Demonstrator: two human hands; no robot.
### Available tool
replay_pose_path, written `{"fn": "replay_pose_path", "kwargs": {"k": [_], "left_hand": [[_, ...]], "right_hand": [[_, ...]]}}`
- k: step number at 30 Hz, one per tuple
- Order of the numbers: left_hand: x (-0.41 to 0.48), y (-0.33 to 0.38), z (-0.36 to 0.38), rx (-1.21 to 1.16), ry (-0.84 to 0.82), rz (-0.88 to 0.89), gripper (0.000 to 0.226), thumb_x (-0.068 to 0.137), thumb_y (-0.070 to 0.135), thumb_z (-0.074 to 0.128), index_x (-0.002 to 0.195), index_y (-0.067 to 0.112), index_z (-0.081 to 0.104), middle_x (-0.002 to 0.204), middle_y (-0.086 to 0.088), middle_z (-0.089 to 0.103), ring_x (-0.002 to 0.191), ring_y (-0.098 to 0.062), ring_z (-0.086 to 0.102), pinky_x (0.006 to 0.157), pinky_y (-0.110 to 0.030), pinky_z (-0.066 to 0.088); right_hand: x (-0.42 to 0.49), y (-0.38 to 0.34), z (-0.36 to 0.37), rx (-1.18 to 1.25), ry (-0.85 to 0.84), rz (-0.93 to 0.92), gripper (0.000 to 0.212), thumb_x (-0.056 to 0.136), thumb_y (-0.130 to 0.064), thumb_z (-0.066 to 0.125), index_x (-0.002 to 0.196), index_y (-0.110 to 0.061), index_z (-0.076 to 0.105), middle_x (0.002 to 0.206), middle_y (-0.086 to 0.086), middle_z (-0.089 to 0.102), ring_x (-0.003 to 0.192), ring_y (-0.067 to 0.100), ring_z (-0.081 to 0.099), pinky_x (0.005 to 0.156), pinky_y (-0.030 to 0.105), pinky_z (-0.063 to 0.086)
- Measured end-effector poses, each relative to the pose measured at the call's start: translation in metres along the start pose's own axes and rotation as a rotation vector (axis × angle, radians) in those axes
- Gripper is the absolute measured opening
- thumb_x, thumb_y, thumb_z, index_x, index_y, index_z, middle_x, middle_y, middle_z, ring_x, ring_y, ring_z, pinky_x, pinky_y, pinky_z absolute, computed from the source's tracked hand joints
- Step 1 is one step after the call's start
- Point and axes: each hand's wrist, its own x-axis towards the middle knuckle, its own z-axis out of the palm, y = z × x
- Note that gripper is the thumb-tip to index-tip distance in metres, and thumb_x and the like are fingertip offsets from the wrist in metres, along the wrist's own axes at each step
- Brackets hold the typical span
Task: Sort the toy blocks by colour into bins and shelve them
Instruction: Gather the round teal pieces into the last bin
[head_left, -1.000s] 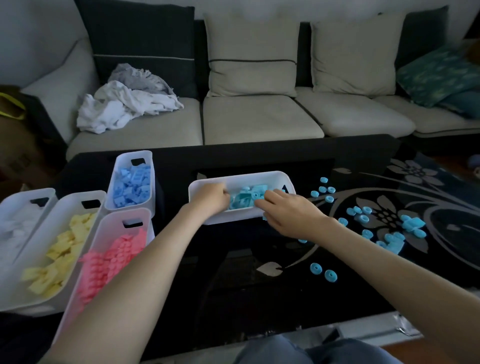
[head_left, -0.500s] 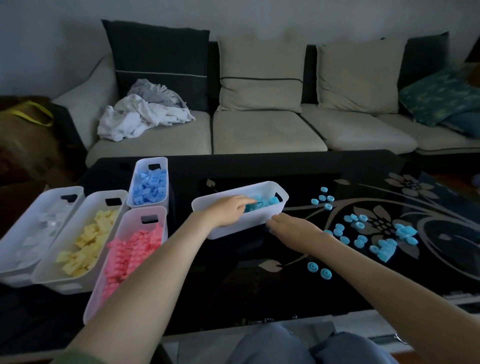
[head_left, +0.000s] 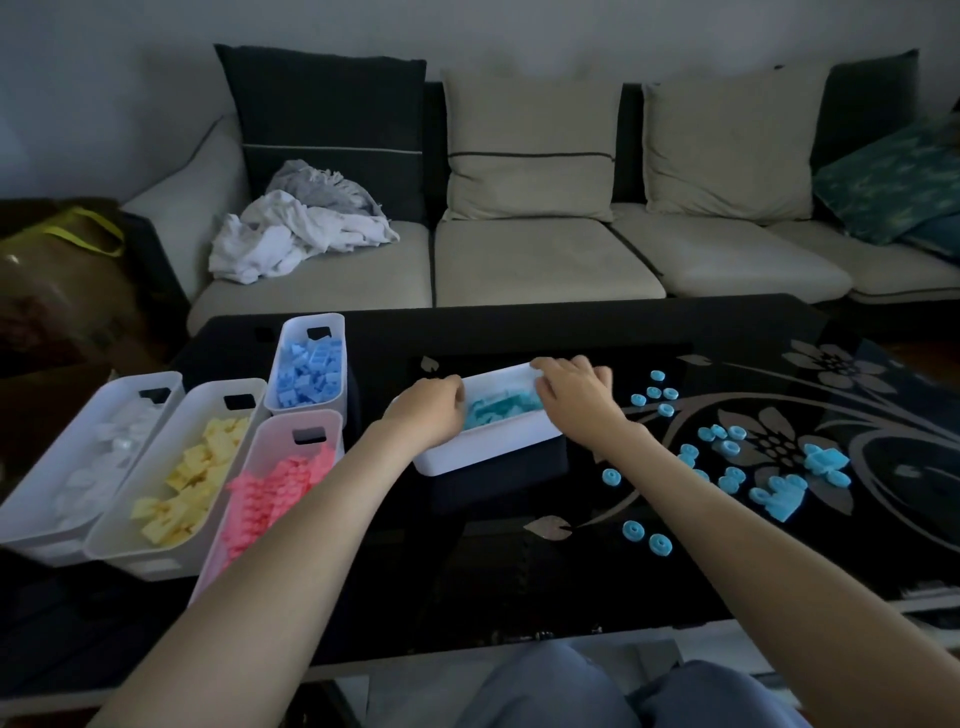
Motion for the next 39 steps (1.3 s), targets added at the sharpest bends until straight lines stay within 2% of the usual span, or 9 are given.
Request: {"fn": "replay_pose_path", "kwargs": {"k": [4,8,12,18,23,27,31,35,39], "left_hand": [[0.001,-0.011,0.007,-0.041,-0.014,0.025,0.039,0.099,0.022,0.034,0.136,0.021,0.045,0.135,-0.004,0.052,0.111,-0.019,0.056,0.091,-0.032,0.048],[0.002,-0.012,0.012,0.035,-0.041,0.057,0.045,0.100,0.024,0.029,0.144,0.029,0.036,0.143,0.001,0.047,0.123,-0.018,0.051,0.101,-0.030,0.042],[0.004,-0.010,0.009,0.106,-0.034,0.121,0.055,0.097,0.012,0.032,0.147,0.036,0.027,0.151,0.003,0.036,0.133,-0.017,0.041,0.103,-0.028,0.038],[0.013,-0.001,0.005,0.101,-0.067,0.047,0.050,0.094,0.010,0.036,0.138,0.033,0.046,0.143,-0.001,0.043,0.121,-0.022,0.049,0.097,-0.038,0.045],[0.011,0.018,0.009,0.001,-0.028,0.171,0.033,0.100,0.032,0.032,0.128,0.030,0.050,0.136,-0.006,0.050,0.107,-0.022,0.054,0.085,-0.032,0.042],[0.003,0.034,0.013,0.068,-0.196,0.122,0.053,0.102,0.046,0.022,0.143,0.018,0.039,0.155,-0.004,0.026,0.137,-0.024,0.033,0.109,-0.036,0.026],[0.002,0.049,0.019,0.021,-0.023,0.136,0.048,0.102,0.039,0.026,0.142,0.015,0.040,0.159,-0.005,0.013,0.142,-0.025,0.022,0.111,-0.037,0.023],[-0.008,0.071,0.027,0.032,0.197,0.317,0.040,0.100,0.023,0.038,0.137,0.010,0.046,0.153,-0.008,0.026,0.139,-0.026,0.025,0.110,-0.037,0.025],[-0.015,0.084,0.044,0.039,0.228,0.516,0.037,0.097,0.019,0.043,0.132,0.010,0.052,0.144,-0.006,0.039,0.130,-0.024,0.036,0.103,-0.034,0.032]], "right_hand": [[0.003,0.003,-0.006,-0.351,-0.237,0.027,0.035,0.099,-0.022,0.021,0.114,-0.022,0.052,0.118,0.006,0.054,0.122,0.029,0.031,0.108,0.048,0.013],[0.006,-0.008,-0.004,-0.291,-0.332,-0.106,0.048,0.102,-0.033,0.011,0.118,-0.033,0.056,0.118,-0.005,0.058,0.138,0.024,0.021,0.111,0.053,-0.011],[-0.002,-0.016,-0.001,-0.176,-0.280,-0.141,0.042,0.102,-0.038,0.019,0.134,-0.035,0.046,0.144,-0.016,0.038,0.141,0.017,0.016,0.112,0.052,-0.011],[-0.027,0.018,-0.021,0.070,-0.137,0.014,0.050,0.096,-0.040,0.040,0.144,-0.032,0.030,0.147,-0.003,0.037,0.142,0.013,0.014,0.115,0.039,-0.003],[-0.075,0.072,-0.031,0.026,-0.462,0.107,0.082,0.085,-0.060,0.051,0.149,-0.041,0.003,0.159,-0.008,0.004,0.146,0.019,-0.001,0.115,0.046,-0.003],[-0.100,0.091,-0.013,-0.046,-0.656,0.069,0.096,0.078,-0.073,0.049,0.144,-0.046,-0.014,0.158,-0.008,-0.014,0.144,0.015,-0.018,0.115,0.047,-0.012],[-0.105,0.087,0.005,-0.019,-0.522,0.022,0.080,0.086,-0.069,0.038,0.146,-0.044,-0.009,0.159,-0.006,-0.009,0.144,0.013,-0.017,0.117,0.044,-0.011],[-0.096,0.084,0.020,-0.079,-0.353,-0.007,0.060,0.096,-0.056,0.024,0.150,-0.036,0.005,0.158,-0.003,0.008,0.146,0.016,-0.002,0.118,0.043,-0.003],[-0.086,0.083,0.026,-0.124,-0.222,-0.027,0.046,0.100,-0.043,0.024,0.143,-0.028,0.026,0.143,-0.003,0.030,0.133,0.020,0.026,0.111,0.041,0.017]]}}
